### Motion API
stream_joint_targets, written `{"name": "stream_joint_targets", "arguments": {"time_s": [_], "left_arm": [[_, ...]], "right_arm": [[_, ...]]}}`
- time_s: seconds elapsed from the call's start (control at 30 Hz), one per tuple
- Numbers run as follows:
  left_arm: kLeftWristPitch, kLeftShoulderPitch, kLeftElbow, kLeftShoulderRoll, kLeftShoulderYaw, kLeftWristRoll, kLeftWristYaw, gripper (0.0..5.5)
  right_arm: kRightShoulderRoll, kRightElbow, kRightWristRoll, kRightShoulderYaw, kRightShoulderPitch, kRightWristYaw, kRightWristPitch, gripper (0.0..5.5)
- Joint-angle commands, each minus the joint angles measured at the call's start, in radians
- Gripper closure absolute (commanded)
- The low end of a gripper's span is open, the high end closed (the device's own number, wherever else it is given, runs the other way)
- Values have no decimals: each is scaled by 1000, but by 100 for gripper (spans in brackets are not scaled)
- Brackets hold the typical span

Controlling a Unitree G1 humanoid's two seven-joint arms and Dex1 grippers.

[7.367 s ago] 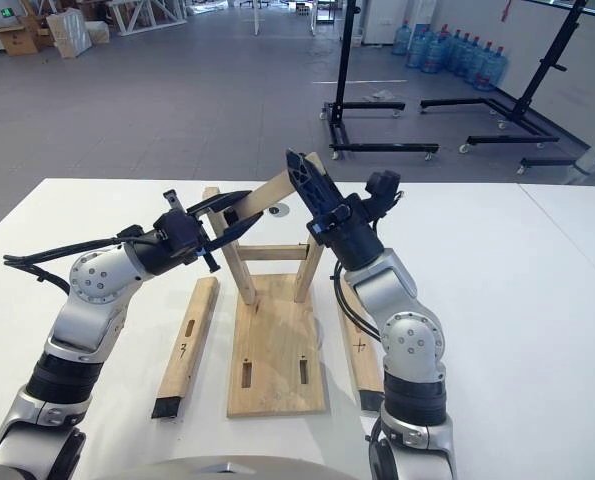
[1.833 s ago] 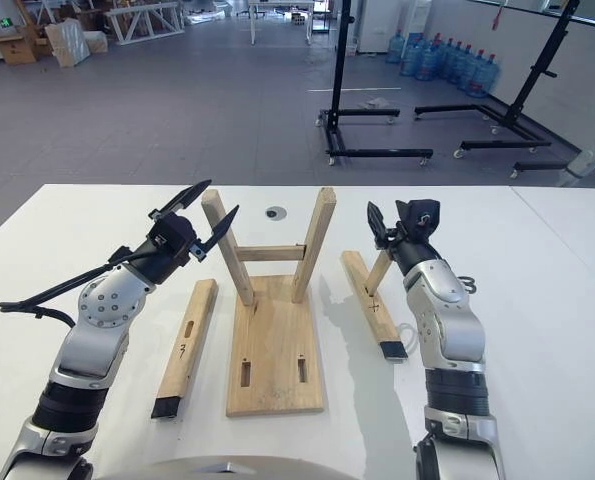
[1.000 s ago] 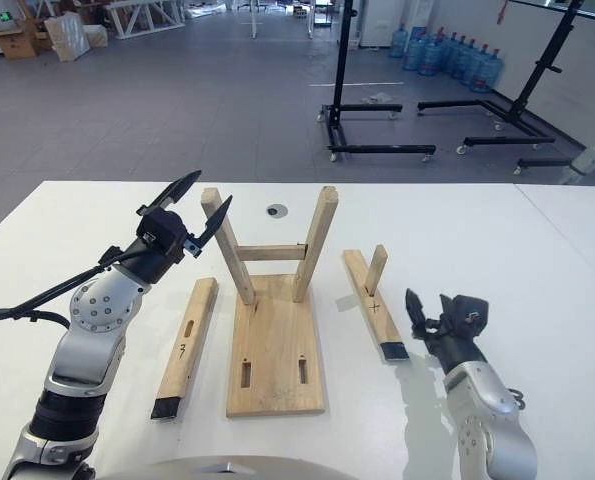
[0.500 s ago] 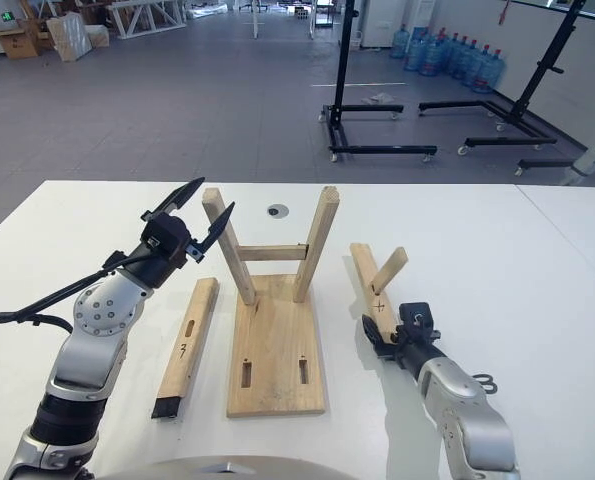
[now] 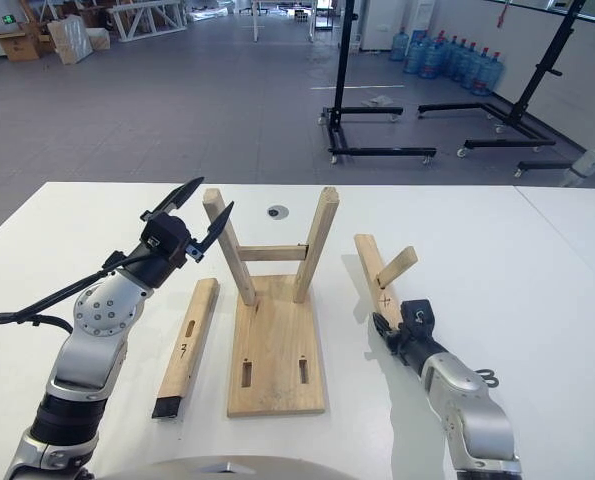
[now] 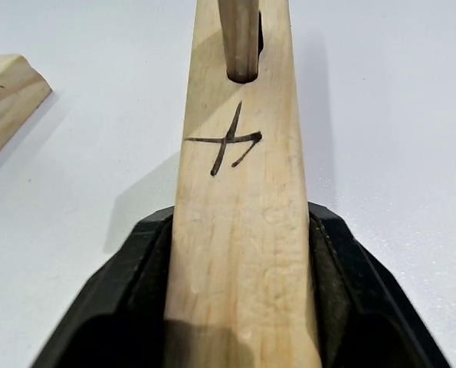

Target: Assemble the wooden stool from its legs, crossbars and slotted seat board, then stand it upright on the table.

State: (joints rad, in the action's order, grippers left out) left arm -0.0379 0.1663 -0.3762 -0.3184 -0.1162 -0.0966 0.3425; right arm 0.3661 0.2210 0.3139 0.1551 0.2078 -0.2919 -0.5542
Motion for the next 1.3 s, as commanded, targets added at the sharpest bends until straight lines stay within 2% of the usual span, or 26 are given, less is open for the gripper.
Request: {"name": "stream_joint_targets", "arguments": {"time_s": [0.03,0.13,0.27,0.4,0.47,0.5,0.57,0.63,0.73,0.83,0.97,1.17,1.3], "left_arm": [[-1,4,13,-2,-3,-11,-1,275],[-6,6,20,-1,2,-8,-4,275],[18,22,27,44,74,114,-18,275],[101,32,-5,59,134,423,107,275],[191,8,-39,45,151,631,206,275],[232,-2,-51,35,160,719,247,275],[318,-10,-67,14,179,878,311,234],[419,-19,-96,-18,193,1054,372,200],[569,-12,-129,-72,189,1285,448,156],[637,15,-130,-104,184,1355,474,105],[664,51,-133,-105,148,1306,440,101],[652,61,-137,-74,186,1387,430,101],[664,51,-134,-80,194,1403,422,172]], "right_arm": [[1,-52,-33,-17,19,-8,23,343],[-1,-51,-39,-8,-1,-18,77,344],[-32,50,76,103,-151,-20,147,345],[-18,-13,278,252,-387,-113,255,345],[10,29,472,291,-447,-198,182,345],[52,69,597,285,-456,-277,98,345],[134,132,794,266,-462,-395,-49,345],[182,178,896,231,-468,-462,-132,345],[217,257,848,66,-433,-584,-173,345],[220,269,778,-41,-422,-656,-159,345],[205,213,665,-136,-431,-725,-109,345],[199,129,564,-211,-424,-820,-52,345],[179,116,547,-204,-407,-828,-19,345]]}}
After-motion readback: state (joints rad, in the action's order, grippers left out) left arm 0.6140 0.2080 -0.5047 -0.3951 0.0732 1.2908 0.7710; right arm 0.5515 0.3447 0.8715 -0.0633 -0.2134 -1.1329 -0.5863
